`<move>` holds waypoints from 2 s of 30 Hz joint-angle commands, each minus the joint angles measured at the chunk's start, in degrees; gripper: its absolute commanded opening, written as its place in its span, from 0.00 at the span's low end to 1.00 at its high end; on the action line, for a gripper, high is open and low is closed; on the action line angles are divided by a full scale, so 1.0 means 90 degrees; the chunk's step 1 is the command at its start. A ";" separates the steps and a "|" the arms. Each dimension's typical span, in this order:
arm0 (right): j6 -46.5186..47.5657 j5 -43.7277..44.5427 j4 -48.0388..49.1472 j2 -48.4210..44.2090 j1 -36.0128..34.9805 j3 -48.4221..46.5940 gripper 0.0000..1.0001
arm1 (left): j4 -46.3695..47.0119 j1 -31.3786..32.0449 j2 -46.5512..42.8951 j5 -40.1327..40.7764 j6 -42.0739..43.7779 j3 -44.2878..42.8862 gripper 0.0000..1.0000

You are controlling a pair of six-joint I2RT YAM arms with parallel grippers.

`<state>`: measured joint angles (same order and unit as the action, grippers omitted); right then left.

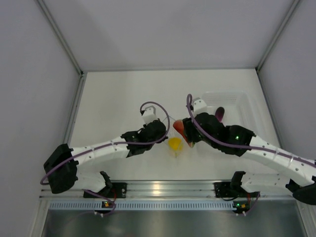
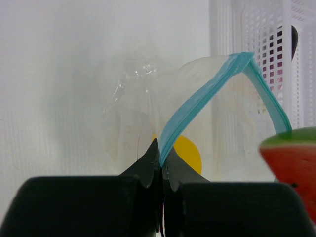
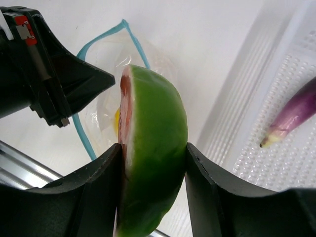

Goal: Open the zip-top bag and remove the fake food

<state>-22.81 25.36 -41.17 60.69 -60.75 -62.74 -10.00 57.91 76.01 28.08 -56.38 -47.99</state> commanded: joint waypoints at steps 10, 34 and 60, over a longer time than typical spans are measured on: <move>0.0171 -0.0025 0.0938 -0.1147 0.2441 0.0564 0.18 | 0.0027 -0.0028 -0.0516 0.0396 -0.0328 0.0381 0.00; -0.0005 -0.1725 0.3256 0.1704 0.6975 0.1747 0.55 | 0.0037 -0.0067 -0.0291 -0.0112 0.0073 0.0088 0.00; -0.0872 -0.1852 0.1068 -0.0600 0.2554 0.0556 0.41 | 0.0047 -0.0057 -0.0223 -0.0424 -0.0502 -0.0313 0.00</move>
<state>-26.55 6.74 -28.42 56.88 -30.83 -54.22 -10.76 57.47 73.54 24.01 -58.08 -48.47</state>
